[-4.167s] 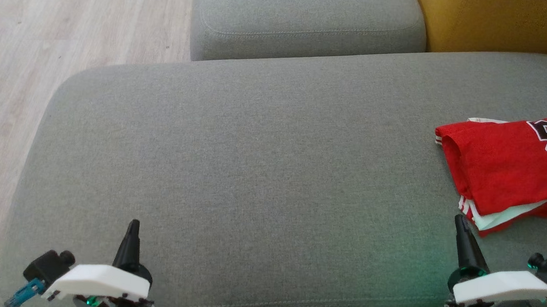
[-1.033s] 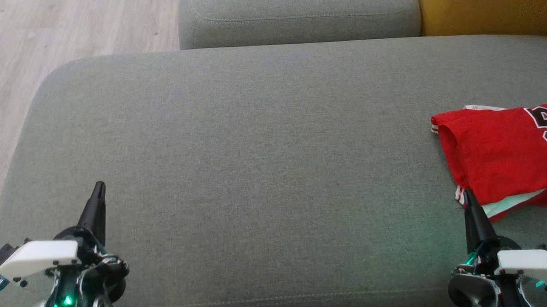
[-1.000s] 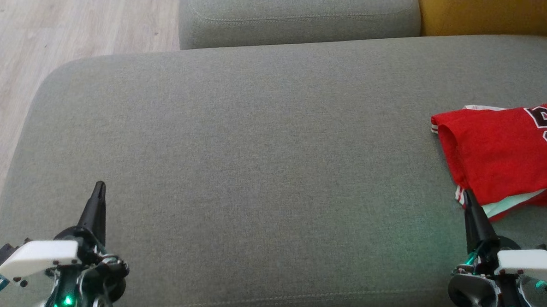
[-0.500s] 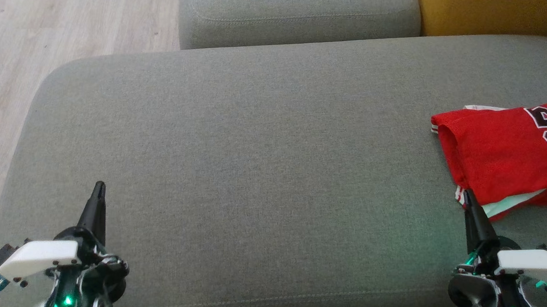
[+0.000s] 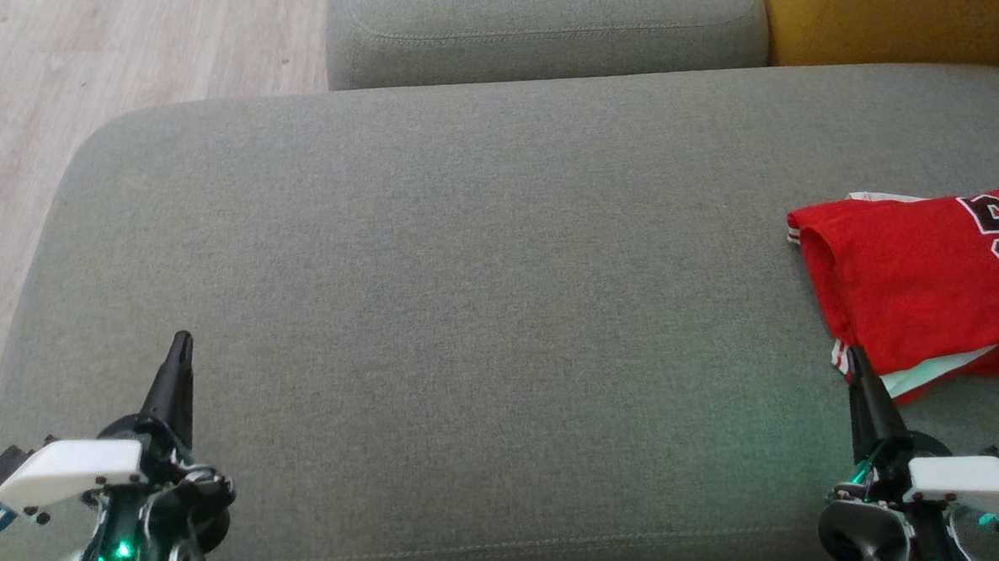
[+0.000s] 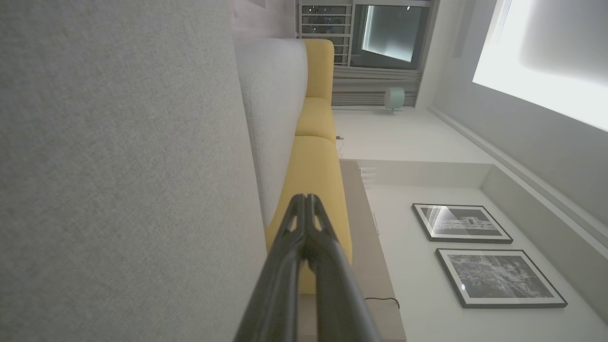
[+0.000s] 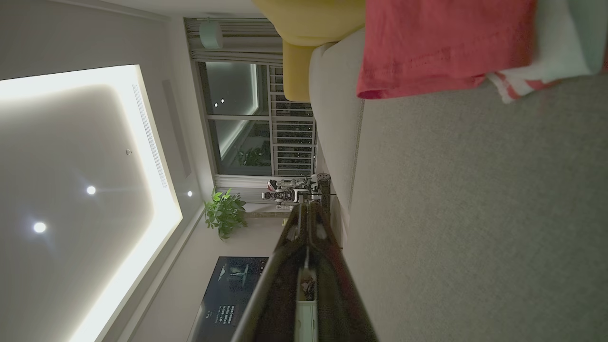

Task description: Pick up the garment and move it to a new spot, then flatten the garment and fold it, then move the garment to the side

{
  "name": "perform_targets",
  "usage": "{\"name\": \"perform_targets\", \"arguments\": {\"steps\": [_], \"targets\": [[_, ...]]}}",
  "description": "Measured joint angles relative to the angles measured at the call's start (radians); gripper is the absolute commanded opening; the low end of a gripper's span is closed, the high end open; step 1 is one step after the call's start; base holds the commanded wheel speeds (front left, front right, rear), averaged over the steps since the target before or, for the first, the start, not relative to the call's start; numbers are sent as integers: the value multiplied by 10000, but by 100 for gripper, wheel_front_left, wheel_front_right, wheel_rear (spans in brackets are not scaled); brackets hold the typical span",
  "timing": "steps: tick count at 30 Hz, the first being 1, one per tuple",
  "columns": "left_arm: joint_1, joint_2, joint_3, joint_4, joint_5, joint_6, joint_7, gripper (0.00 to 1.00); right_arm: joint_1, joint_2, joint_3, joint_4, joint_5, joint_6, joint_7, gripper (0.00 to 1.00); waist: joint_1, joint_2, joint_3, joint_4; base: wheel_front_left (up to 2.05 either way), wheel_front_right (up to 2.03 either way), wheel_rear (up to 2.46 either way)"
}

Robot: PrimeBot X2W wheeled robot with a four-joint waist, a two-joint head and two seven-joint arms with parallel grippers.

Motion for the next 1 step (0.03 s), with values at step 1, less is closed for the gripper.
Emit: {"name": "perform_targets", "arguments": {"steps": [1], "targets": [[0, -2, 6, 0, 0, 0, 6, 0, 0, 0, 0, 0, 0, 0, 0, 0, 0, 0, 0, 0, 0, 0, 0]]}}
